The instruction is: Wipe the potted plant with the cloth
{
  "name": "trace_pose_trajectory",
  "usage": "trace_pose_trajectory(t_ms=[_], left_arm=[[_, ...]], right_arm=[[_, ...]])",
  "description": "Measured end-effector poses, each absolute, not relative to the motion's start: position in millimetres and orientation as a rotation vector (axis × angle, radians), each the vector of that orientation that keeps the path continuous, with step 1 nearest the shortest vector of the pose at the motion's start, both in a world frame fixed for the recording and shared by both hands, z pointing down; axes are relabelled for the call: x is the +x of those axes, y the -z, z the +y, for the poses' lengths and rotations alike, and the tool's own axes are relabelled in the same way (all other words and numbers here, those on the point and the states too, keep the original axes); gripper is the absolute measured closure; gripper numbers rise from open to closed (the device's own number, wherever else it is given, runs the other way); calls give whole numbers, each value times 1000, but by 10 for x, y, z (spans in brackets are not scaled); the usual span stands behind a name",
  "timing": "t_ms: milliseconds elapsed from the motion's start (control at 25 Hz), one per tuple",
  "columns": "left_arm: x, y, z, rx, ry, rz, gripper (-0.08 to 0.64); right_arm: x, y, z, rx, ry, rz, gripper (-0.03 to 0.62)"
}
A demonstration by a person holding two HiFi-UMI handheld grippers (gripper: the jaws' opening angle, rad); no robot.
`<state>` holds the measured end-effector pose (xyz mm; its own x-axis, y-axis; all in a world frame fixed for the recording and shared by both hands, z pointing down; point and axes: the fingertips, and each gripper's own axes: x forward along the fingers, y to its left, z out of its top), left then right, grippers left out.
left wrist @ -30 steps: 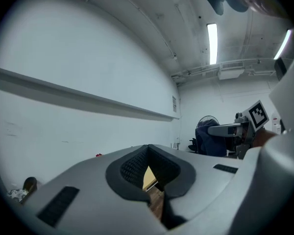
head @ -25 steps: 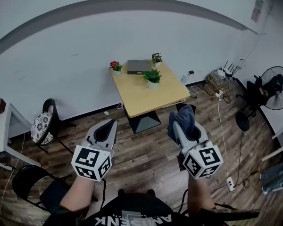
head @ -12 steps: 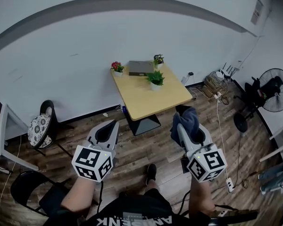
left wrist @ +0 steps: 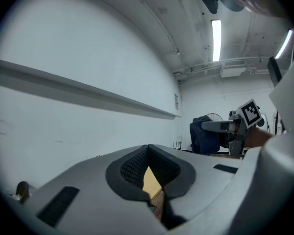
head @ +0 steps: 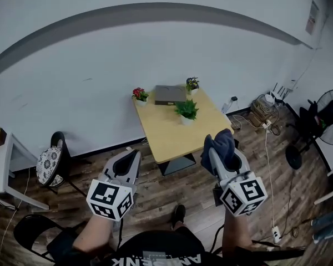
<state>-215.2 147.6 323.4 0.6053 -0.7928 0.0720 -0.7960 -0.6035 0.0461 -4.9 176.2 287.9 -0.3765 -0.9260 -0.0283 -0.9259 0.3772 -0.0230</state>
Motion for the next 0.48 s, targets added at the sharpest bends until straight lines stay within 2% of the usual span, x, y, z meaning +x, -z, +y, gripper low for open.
trace_pose_trajectory(t_ms=[480], left_arm=[[-1287, -3095, 377, 2725, -44, -1369, 557]], right_arm=[[698, -2829, 655, -1654, 44, 2627, 465]])
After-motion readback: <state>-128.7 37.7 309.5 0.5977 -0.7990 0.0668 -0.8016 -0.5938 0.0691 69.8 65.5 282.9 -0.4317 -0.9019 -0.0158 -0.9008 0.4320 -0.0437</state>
